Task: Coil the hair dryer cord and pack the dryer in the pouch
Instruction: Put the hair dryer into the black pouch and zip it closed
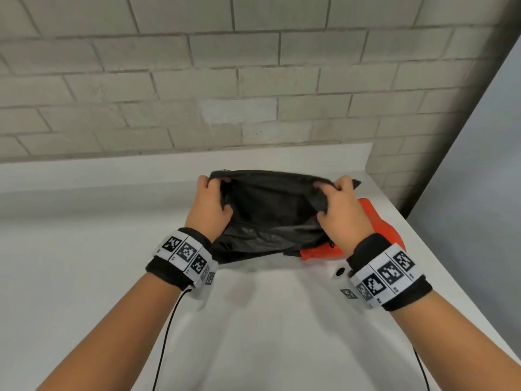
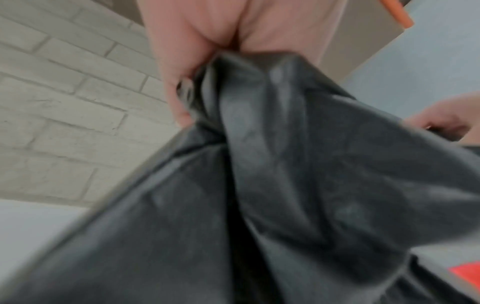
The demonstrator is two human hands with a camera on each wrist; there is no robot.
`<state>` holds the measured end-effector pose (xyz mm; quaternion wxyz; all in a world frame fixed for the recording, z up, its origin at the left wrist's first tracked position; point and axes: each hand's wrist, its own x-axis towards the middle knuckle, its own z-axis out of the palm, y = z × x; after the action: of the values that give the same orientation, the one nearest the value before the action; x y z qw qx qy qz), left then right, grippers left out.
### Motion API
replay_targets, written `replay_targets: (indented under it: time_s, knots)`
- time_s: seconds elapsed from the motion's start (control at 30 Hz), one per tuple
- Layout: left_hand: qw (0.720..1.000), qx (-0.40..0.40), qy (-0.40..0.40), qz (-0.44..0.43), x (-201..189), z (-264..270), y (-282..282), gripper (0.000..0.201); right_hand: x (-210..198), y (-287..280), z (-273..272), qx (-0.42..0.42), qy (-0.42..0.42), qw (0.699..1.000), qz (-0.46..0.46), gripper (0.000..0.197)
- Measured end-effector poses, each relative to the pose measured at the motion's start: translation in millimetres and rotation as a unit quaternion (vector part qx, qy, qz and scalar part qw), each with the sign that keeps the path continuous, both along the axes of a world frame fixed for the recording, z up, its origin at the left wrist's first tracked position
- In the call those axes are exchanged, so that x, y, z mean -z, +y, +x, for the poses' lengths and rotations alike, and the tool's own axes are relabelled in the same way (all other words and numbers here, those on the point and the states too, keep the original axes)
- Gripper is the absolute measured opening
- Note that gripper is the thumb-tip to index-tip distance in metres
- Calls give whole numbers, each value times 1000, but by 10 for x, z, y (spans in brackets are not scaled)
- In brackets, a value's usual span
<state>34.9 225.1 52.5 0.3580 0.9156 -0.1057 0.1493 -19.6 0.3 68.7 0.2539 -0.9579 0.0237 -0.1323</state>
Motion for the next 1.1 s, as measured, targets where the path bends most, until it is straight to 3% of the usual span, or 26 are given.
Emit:
replay_targets:
  time_s: [0.07,0.13,0.27,0.33,0.47,0.6,0.67,0.77,0.9,1.03,1.1]
  knots:
    - [998,58,-18,11,-9,-69,-13,28,-42,-21,48,49,-36,996,58,47]
    - [996,68,-11,55,53,-79,-20,33,-55,-60,132,71,-66,982,162,46]
    - [992,-32,68,96,156,-23,-23,43,-43,-57,174,-12,-70,920,385,51]
    - [986,-68,94,121,188,-14,2,46,-32,-23,127,-44,-59,903,424,56]
    - [951,-105,166,239,301,-30,50,56,17,-94,115,-81,-40,922,376,55]
    - [937,-63,216,269,426,-58,79,43,200,-231,229,-62,58,991,102,49]
    - [934,-32,208,288,484,-77,36,46,318,-238,274,-15,99,995,14,52]
    - [944,35,208,255,533,-64,-39,63,361,-206,300,33,82,996,-31,62]
    - [956,55,222,184,480,-18,-72,73,345,-274,322,34,85,996,3,61]
    - [977,-33,205,38,374,18,-46,64,324,-315,257,37,51,974,219,28]
    - [976,-80,201,-20,342,74,-8,57,336,-325,193,83,9,961,262,17]
